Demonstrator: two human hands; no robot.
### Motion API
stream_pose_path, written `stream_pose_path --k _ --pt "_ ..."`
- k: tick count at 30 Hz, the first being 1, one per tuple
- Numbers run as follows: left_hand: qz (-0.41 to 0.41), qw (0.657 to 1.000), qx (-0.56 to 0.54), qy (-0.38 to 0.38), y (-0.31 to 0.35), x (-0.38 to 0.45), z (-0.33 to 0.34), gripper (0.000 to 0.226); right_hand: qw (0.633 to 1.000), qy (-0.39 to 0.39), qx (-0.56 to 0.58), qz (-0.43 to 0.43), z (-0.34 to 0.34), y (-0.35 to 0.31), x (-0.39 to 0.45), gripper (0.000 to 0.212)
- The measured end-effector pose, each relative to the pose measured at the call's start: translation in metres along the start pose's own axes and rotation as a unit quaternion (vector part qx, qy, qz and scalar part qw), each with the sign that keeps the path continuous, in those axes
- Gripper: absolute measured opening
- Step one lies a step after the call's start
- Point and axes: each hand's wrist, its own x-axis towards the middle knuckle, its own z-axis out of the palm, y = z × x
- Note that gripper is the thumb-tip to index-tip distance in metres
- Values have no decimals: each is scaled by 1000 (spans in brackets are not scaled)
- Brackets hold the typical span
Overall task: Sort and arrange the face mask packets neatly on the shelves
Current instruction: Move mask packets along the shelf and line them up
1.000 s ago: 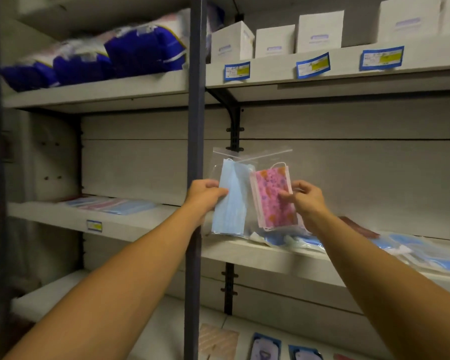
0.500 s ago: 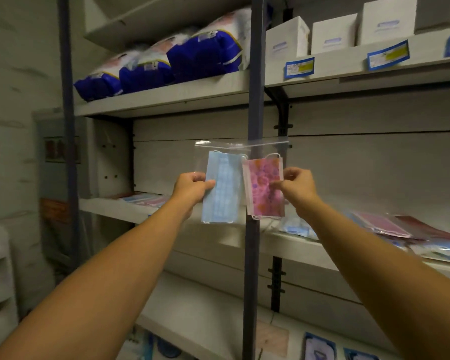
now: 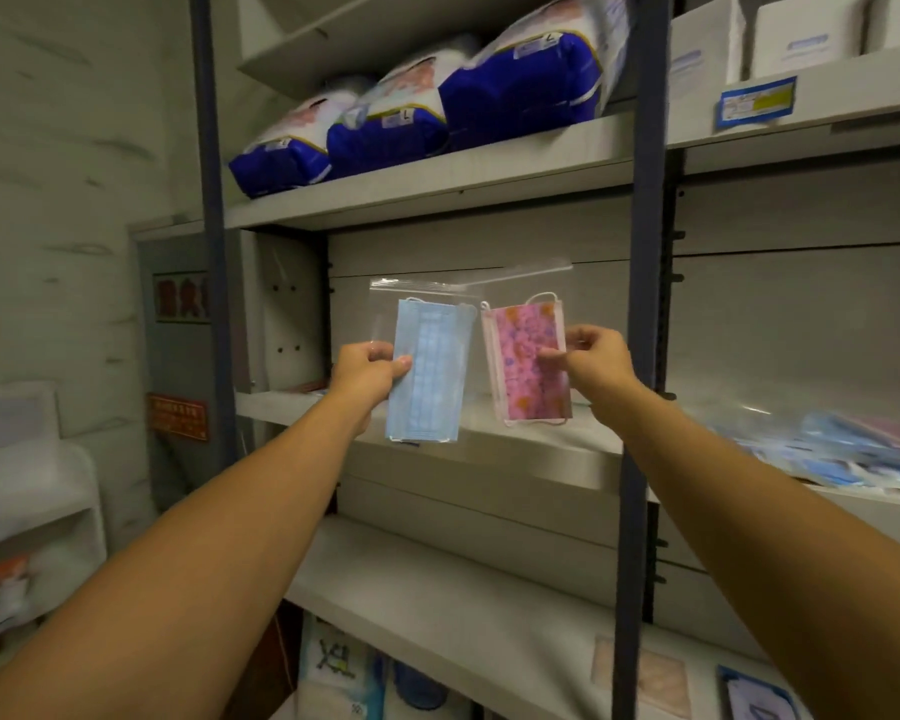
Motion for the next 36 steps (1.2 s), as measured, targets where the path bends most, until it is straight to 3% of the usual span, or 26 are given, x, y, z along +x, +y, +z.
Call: stream_pose_path --k 9,16,19,22,26,36 --pt "-12 1000 11 9 -38 28 -67 10 996 19 60 60 77 19 5 16" --pt "-10 999 19 28 -57 78 -97 15 998 -2 48 42 126 18 33 16" --pt "-12 999 9 32 -69 103 -102 22 998 1 44 37 150 23 55 23" --pt "-15 999 16 35 -82 129 -105 17 998 1 53 30 174 30 79 15" --pt "-14 998 30 47 -93 170 -114 12 998 0 55 19 205 36 111 23" --pt "-12 999 0 41 -103 272 -109 9 998 0 68 11 255 51 196 16"
